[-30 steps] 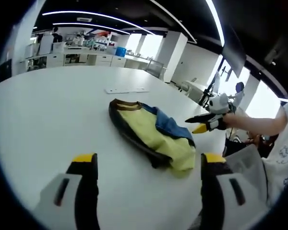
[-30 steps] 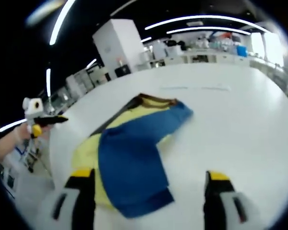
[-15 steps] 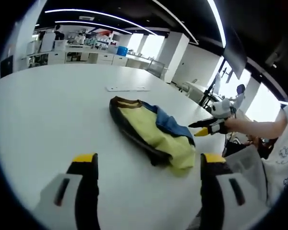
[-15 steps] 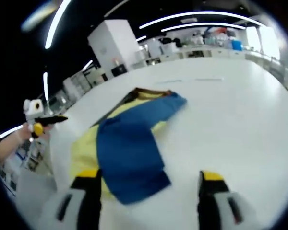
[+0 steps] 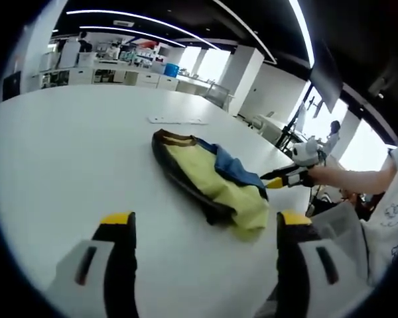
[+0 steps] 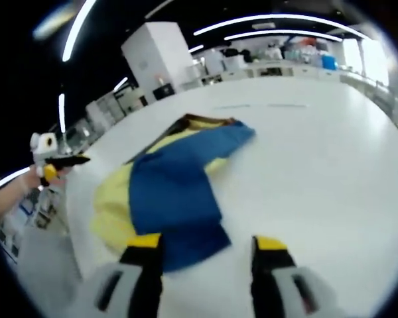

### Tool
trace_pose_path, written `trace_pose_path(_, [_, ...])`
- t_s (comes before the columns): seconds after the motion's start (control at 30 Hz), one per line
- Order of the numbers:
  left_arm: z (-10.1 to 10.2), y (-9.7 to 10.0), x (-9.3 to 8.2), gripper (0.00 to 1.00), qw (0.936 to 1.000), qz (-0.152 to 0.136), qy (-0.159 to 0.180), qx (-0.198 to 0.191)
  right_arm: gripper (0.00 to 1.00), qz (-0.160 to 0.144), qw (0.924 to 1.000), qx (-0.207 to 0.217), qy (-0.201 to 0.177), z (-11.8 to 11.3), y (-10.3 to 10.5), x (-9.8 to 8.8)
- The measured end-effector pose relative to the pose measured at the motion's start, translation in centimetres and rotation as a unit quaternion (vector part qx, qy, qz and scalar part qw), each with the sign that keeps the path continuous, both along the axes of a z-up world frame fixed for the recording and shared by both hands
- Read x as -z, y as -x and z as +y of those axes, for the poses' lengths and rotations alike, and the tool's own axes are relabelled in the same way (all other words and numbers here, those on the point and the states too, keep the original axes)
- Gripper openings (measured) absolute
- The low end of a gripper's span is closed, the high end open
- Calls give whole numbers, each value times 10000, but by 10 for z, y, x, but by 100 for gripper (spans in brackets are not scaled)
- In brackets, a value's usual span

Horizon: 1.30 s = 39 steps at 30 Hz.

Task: Fold the garment on the visible template until the final outline fits inside the template.

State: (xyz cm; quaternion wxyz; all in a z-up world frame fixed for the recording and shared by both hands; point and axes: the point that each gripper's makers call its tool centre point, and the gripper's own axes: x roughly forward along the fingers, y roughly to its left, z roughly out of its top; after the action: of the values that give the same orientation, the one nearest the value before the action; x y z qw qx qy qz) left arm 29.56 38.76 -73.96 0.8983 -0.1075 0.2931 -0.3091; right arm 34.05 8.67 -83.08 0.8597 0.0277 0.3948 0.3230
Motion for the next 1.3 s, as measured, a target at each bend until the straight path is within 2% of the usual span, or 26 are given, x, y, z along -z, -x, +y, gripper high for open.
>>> trace_pose_path(0.2, [0,2,1,85,10000,25,44,-47,28,-41,9998,-56,207,-3,-3,7])
trace_pose_path(0.53, [-3,8,3,84,9999,57,73,-65,13,-107,9987,-173,462,1,-3,11])
trace_pose_path(0.6, [-2,8,4,84,9999,65,103,-97,9,-233,9970,-280,683,-3,-7,14])
trace_pose_path(0.73, [0,9,5,84,9998,79,118,-124,6,-280,9956,-385,809,1,-4,14])
trace_pose_path(0.8, [0,9,6,84,9998,84,128,-131,2,-480,9905,-571,1156,-4,-6,15])
trace_pose_path(0.83, [1,9,7,84,9998,90,131,-134,2,-530,9894,-610,1206,-5,-8,15])
trace_pose_path(0.9, [1,10,7,84,9998,90,138,-143,0,-384,9925,-577,1007,2,-3,15])
trace_pose_path(1.07, [-1,11,8,84,9997,96,153,-147,0,-444,9918,-562,1062,3,-4,15])
trace_pose_path(1.2, [0,10,7,84,9997,76,178,-166,0,-500,9938,-414,907,-1,-6,6])
trace_pose_path(1.3, [0,9,6,84,9997,60,177,-174,0,-548,9937,-364,908,-14,-7,1])
